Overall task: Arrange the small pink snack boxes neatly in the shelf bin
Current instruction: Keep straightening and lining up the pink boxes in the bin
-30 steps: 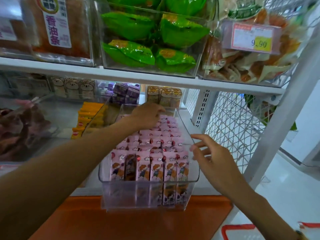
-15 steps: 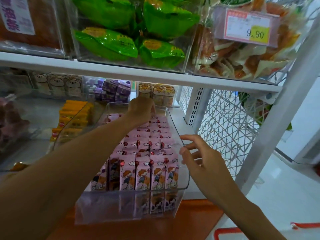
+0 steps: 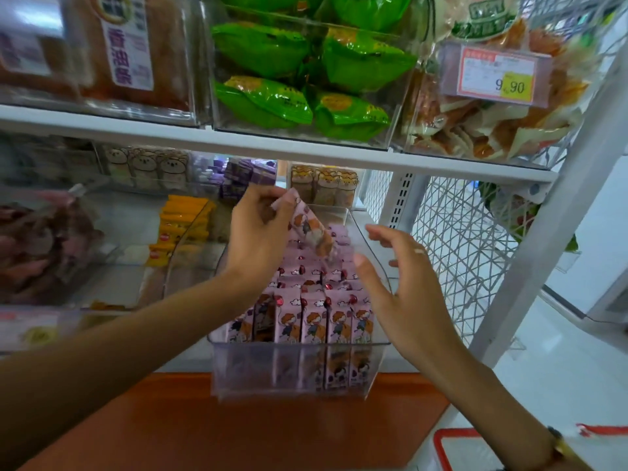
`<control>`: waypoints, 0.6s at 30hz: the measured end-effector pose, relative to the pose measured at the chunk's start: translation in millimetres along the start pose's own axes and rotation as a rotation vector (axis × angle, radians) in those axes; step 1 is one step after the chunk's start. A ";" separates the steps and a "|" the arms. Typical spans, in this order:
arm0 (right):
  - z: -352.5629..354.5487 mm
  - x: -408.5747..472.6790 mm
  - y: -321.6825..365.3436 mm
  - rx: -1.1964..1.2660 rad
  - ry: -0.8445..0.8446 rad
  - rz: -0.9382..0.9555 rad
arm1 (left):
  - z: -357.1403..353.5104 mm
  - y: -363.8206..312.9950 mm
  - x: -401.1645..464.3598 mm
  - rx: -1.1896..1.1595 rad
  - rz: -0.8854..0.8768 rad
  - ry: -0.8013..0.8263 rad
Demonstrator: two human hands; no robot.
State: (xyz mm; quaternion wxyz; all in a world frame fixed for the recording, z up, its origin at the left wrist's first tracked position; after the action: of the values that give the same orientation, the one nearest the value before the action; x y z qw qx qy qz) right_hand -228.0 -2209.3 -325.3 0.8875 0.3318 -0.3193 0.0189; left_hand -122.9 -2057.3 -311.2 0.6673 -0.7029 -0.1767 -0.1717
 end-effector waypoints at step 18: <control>-40.7 -4.0 27.8 0.817 0.207 -0.446 | 28.8 -22.9 -79.1 0.132 -0.110 0.353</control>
State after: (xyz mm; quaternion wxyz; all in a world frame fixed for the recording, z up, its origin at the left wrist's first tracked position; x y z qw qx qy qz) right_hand -215.4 -2162.4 -335.0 0.6939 0.7104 -0.1164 -0.0152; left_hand -203.1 -2029.0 -330.2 0.7222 -0.6058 -0.1057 -0.3166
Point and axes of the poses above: each hand's wrist, its own x-axis towards the middle knuckle, its own z-axis out of the back of the hand, y = z × x, the point moved 3 cm from there along x, towards the middle knuckle
